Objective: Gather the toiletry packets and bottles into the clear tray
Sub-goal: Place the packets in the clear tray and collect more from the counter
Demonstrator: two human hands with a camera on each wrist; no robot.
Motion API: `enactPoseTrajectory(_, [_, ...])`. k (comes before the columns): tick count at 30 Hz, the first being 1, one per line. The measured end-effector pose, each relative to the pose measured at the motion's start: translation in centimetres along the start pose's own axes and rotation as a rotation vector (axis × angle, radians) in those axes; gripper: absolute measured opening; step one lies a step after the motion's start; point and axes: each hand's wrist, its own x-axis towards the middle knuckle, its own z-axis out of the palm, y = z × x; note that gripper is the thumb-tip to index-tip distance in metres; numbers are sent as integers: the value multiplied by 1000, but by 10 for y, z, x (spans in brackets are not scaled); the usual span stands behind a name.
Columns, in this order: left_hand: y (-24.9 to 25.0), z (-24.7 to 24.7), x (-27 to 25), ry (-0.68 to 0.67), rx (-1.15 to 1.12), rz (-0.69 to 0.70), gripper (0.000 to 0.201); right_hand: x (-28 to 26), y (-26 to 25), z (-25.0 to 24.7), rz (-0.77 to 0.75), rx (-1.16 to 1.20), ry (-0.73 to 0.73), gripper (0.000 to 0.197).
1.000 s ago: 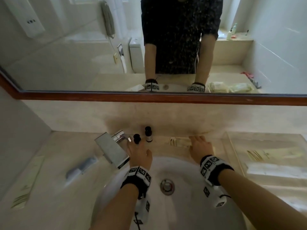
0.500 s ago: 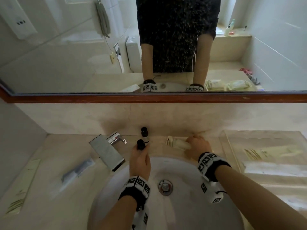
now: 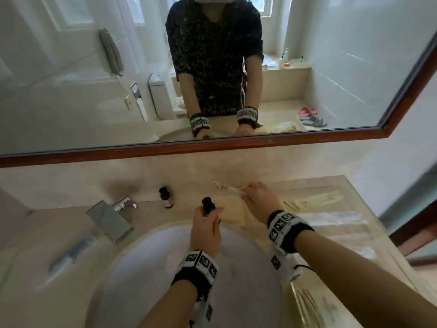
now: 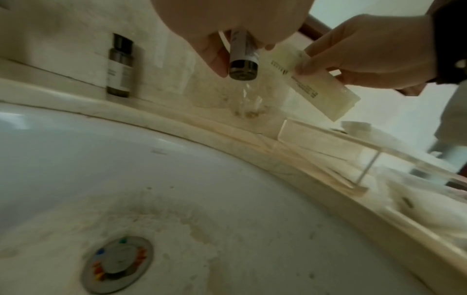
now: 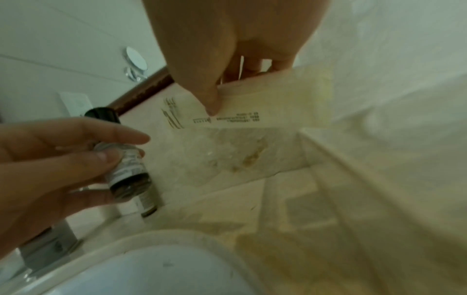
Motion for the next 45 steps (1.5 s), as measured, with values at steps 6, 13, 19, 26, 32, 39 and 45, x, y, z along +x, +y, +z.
enactPoseTrajectory(6, [58, 32, -18, -103, -12, 66, 41, -38, 45, -57, 83, 141, 69, 20])
enactPoseTrajectory(13, [113, 68, -40, -294, 46, 82, 58, -90, 97, -95, 171, 164, 34, 18])
enactPoseTrajectory(19, [134, 83, -60, -271, -114, -12, 72, -123, 130, -104, 224, 96, -149, 25])
enactPoseTrajectory(26, [128, 86, -70, -288, -92, -125, 77, -136, 150, -86, 283, -11, -407, 24])
enactPoseTrajectory(32, [123, 79, -70, -252, -54, -128, 70, -127, 131, -65, 202, -100, -492, 28])
enactPoseTrajectory(39, [123, 76, -65, -210, -52, -112, 67, -124, 126, -48, 116, -251, -457, 19])
enactPoseTrajectory(45, [130, 86, -66, -224, -38, -114, 63, -134, 126, -40, 50, -334, -341, 23])
